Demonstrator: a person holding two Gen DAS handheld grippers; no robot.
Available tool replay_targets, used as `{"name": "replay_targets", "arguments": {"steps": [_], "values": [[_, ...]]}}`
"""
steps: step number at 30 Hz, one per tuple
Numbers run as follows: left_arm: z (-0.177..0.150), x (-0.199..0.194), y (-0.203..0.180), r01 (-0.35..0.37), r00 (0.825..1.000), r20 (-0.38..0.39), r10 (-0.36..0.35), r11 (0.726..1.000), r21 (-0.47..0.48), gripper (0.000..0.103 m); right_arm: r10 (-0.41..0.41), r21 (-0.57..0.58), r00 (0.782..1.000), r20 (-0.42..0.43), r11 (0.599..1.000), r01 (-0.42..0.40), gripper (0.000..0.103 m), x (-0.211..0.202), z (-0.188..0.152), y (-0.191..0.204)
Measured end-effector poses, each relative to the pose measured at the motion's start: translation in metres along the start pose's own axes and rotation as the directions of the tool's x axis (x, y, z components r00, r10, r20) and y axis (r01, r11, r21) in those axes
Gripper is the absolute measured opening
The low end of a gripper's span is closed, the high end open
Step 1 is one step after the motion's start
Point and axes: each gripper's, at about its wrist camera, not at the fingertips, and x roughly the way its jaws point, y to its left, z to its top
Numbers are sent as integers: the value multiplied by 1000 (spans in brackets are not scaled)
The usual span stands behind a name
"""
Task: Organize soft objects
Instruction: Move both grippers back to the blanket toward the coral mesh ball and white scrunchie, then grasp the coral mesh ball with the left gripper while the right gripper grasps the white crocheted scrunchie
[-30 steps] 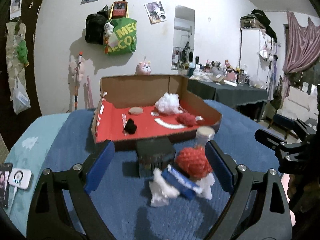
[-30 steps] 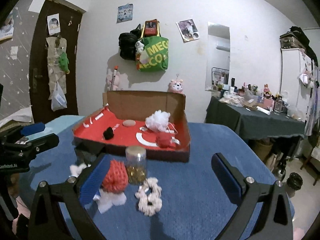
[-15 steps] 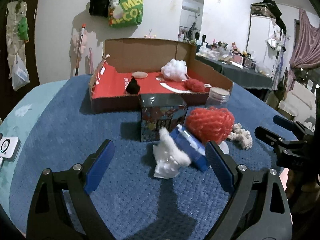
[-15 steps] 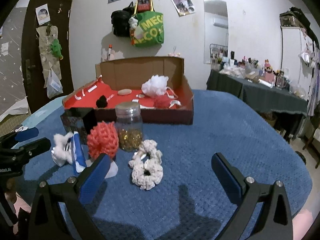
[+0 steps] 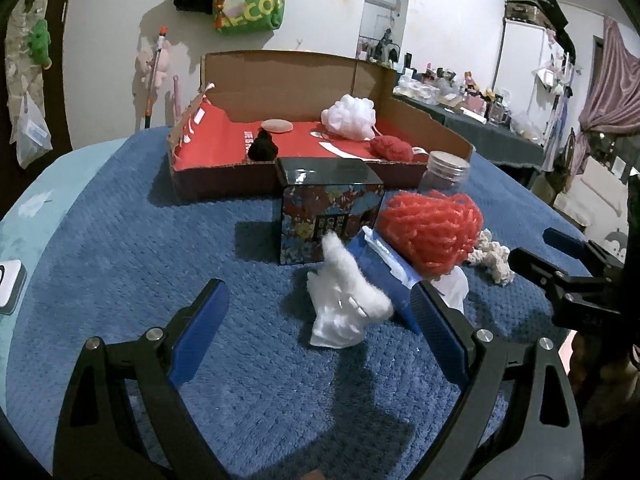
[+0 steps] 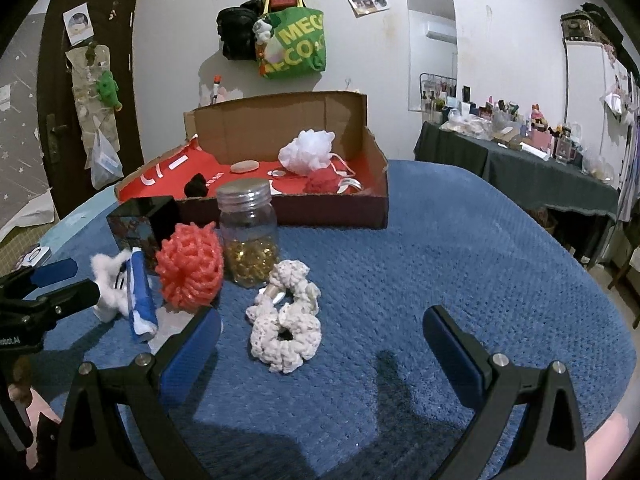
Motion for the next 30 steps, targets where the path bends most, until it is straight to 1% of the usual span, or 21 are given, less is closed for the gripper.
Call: {"name": "replay_targets", "arguments": {"steps": [4, 7, 10, 13, 15, 17, 19, 20, 21, 22, 23, 25, 26, 27, 28, 29, 30], "values": [[4, 2, 0, 17, 1000, -14, -17, 1000, 2, 92, 6, 18, 1000, -12, 1000, -6, 103, 3, 1, -5], [13, 2, -6, 62, 998, -19, -62, 998, 4, 92, 32, 28, 999, -18, 999, -31, 103, 5, 3, -8], [23, 2, -18, 102, 995, -11, -102, 994, 27, 92, 58, 23, 998, -22, 998, -57, 103, 8, 8, -10], [31, 4, -37, 137, 991, -3, -137, 988, 68, 92, 80, 7, 996, -45, 997, -79, 103, 16, 12, -15], [36, 7, -48, 151, 989, -2, -151, 984, 94, 92, 114, 4, 991, -67, 994, -114, 103, 22, 13, -20], [39, 12, -60, 161, 987, -10, -161, 980, 120, 88, 166, 3, 981, -100, 986, -166, 103, 29, 13, -24], [42, 17, -70, 168, 986, -18, -167, 976, 140, 87, 203, -6, 972, -120, 979, -205, 99, 33, 13, -26], [43, 22, -75, 172, 985, -30, -169, 974, 148, 85, 221, -13, 966, -131, 974, -225, 97, 35, 13, -27], [43, 26, -78, 171, 985, -40, -166, 974, 151, 82, 238, -21, 961, -143, 970, -244, 93, 37, 12, -28], [44, 30, -80, 171, 985, -48, -166, 973, 152, 74, 251, -27, 956, -154, 966, -258, 88, 39, 12, -28], [44, 36, -82, 173, 984, -64, -165, 973, 151, 64, 262, -30, 951, -163, 962, -270, 86, 41, 10, -28], [45, 46, -85, 180, 981, -101, -167, 973, 146, 55, 292, -35, 938, -185, 952, -303, 77, 46, 7, -27], [45, 51, -86, 184, 979, -117, -168, 973, 142, 50, 300, -39, 936, -185, 949, -312, 76, 46, 6, -27], [45, 54, -86, 179, 979, -121, -162, 974, 141, 48, 302, -48, 936, -181, 948, -315, 70, 45, 4, -26], [45, 57, -86, 171, 980, -123, -154, 975, 142, 45, 314, -62, 933, -177, 942, -329, 53, 44, 4, -23], [45, 58, -85, 178, 979, -124, -161, 974, 138, 41, 343, -68, 922, -180, 931, -359, 42, 43, 3, -21], [45, 57, -85, 182, 979, -123, -166, 974, 133, 40, 370, -60, 909, -192, 920, -388, 31, 44, 2, -19]]}}
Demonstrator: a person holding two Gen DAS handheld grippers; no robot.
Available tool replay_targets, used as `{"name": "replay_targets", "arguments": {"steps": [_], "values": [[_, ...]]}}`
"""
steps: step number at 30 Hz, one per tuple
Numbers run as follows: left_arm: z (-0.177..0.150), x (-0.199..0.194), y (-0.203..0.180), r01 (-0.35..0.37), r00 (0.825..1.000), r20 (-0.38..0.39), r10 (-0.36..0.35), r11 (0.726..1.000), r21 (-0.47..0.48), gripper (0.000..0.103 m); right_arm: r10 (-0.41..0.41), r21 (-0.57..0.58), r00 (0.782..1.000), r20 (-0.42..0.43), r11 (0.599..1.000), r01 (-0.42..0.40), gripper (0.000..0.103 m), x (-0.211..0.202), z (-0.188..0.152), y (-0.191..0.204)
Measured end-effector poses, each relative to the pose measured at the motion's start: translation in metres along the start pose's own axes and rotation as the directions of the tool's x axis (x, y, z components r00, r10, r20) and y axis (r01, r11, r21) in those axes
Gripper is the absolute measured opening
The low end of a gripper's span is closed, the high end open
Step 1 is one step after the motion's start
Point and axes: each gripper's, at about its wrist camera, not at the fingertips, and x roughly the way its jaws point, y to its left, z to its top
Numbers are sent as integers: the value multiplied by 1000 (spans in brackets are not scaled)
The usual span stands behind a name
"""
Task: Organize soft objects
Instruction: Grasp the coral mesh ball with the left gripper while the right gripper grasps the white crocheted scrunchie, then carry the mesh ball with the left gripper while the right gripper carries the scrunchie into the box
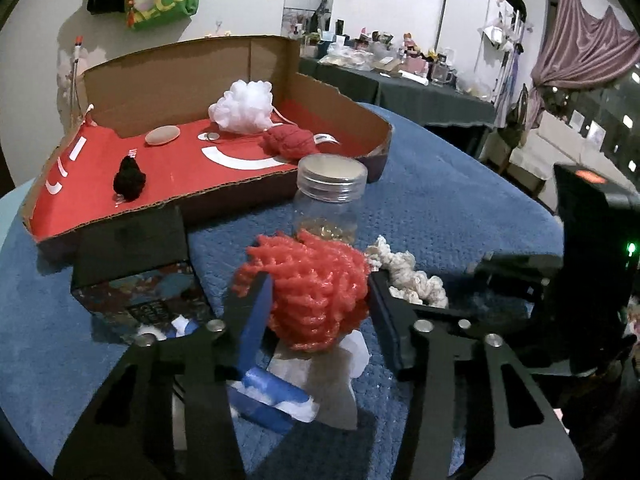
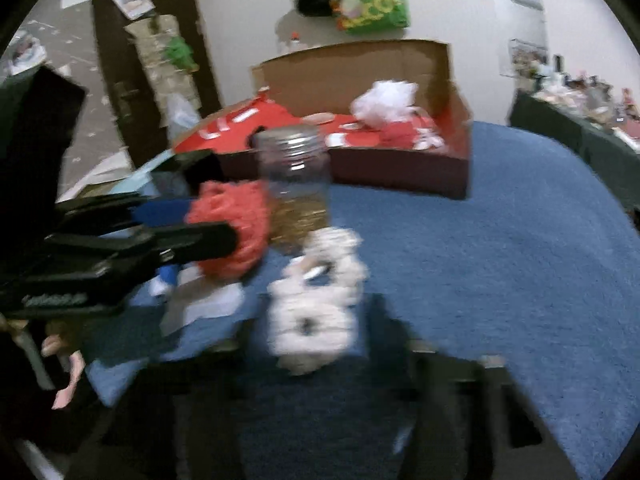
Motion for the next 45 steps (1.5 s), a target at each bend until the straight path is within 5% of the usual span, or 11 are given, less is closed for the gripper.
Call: {"name": "replay_targets", "arguments": {"steps": [8, 19, 45], "values": [[-3, -25, -2, 28, 999, 37, -28, 999, 22, 29, -17, 27, 996, 82, 1000, 15, 24, -21, 2, 9], [-10, -79, 7, 49, 991, 123, -56, 997, 60, 29, -41, 40, 986, 159, 999, 35, 24, -41, 13, 39], [-29, -95, 27, 64, 991, 119, -66, 998, 20, 29, -63, 34, 989, 132, 998, 59, 24, -35, 7, 55]]}}
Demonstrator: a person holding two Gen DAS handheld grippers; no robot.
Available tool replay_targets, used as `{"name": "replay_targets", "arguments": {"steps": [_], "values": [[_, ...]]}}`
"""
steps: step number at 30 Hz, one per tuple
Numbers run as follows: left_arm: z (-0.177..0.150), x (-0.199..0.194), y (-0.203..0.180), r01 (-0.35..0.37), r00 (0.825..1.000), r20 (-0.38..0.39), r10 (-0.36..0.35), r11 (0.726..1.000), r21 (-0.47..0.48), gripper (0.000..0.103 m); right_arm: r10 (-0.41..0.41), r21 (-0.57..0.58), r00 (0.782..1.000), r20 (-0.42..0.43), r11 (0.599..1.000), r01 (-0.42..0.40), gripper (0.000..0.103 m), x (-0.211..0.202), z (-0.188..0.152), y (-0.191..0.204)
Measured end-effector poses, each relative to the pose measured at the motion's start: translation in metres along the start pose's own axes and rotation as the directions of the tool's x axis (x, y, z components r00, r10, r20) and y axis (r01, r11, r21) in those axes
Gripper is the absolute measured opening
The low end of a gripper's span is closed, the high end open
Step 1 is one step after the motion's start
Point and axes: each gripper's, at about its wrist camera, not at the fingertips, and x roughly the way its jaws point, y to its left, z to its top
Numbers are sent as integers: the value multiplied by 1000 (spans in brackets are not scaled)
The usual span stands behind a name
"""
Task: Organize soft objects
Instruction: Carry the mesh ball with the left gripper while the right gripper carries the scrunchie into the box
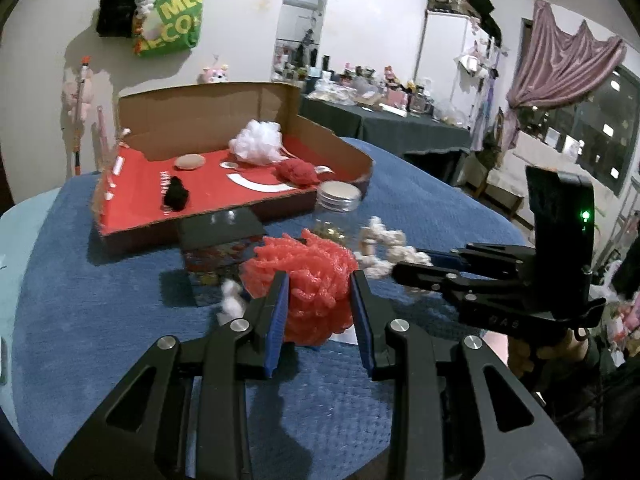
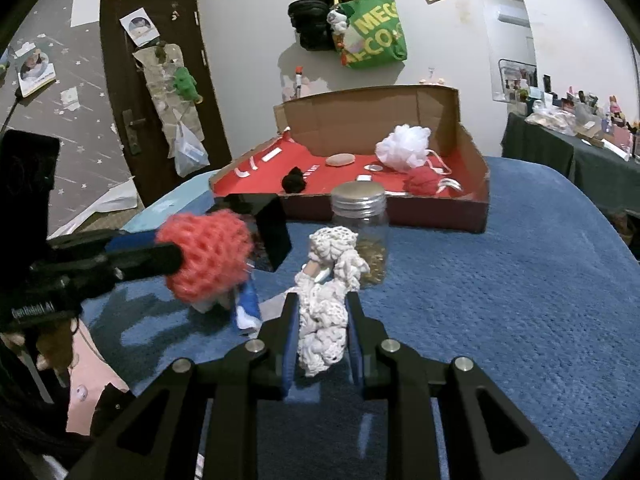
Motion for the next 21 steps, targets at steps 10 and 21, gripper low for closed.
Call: {"name": "replay_targets", "arguments": {"steps": [10, 21], "values": [[3, -28, 31, -96, 995, 17, 97, 995, -42, 29, -83, 33, 996, -14, 996, 83, 24, -5, 2, -24], [-2, -8, 75, -200, 978, -67, 197, 979, -37, 29, -126, 32, 992, -24, 991, 127, 24, 6, 16, -44]]}}
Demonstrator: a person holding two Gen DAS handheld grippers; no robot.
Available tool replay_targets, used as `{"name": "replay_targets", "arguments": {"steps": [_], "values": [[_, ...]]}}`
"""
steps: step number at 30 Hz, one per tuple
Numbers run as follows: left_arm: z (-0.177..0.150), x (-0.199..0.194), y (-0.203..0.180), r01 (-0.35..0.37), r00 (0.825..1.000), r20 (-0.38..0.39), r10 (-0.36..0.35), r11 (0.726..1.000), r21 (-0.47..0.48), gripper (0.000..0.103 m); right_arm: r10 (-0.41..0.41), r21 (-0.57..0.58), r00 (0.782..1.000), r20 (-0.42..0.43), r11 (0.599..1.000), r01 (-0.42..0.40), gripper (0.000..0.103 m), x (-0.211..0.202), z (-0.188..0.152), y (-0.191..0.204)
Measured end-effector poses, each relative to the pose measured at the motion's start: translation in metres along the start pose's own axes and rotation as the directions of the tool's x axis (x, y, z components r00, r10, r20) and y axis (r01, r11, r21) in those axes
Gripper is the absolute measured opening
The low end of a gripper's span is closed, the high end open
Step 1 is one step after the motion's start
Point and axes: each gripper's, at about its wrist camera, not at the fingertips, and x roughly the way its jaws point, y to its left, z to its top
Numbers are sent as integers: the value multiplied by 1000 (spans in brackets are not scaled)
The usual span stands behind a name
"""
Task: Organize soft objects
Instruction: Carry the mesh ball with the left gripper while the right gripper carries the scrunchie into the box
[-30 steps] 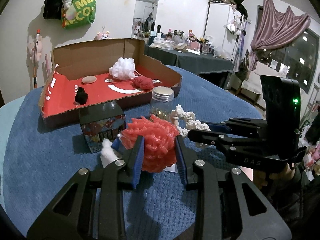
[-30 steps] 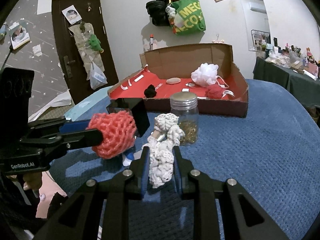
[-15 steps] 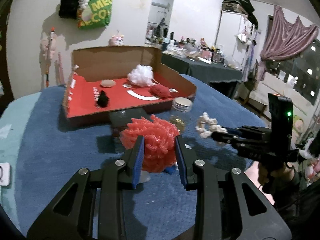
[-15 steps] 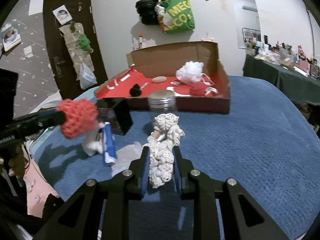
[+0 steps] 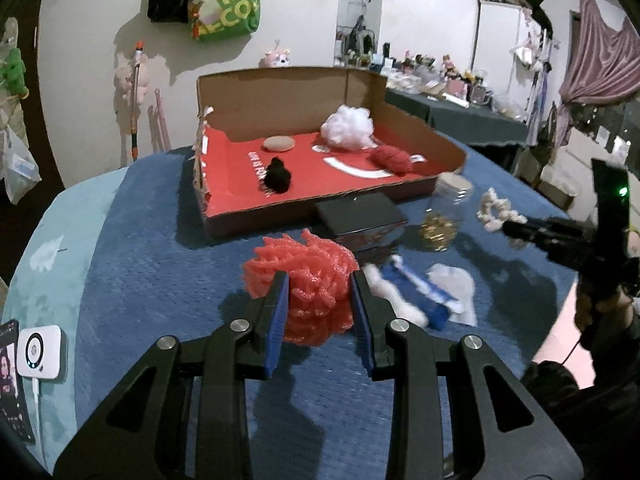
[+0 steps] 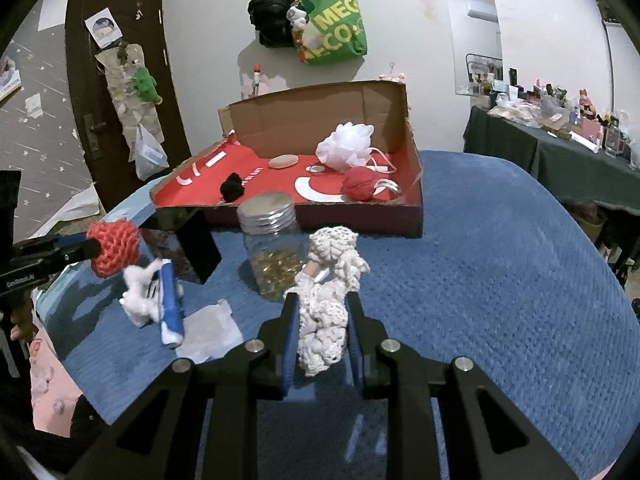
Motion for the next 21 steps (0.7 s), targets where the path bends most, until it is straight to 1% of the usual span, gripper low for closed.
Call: {"name": "replay_targets", "arguments": {"steps": [7, 11, 21], "values": [[4, 23, 15, -15, 999, -45, 15, 1000, 17, 29, 0, 9, 1000, -10, 1000, 0, 24, 13, 9, -6], [10, 34, 19, -3, 998, -66, 6, 999, 39, 29, 1, 9, 1000, -23, 1000, -1, 24, 22, 14, -8], [27, 39, 22, 9, 997, -72, -2, 995, 103, 29, 22, 5, 999, -28, 1000, -22, 24, 33, 31, -14]]}}
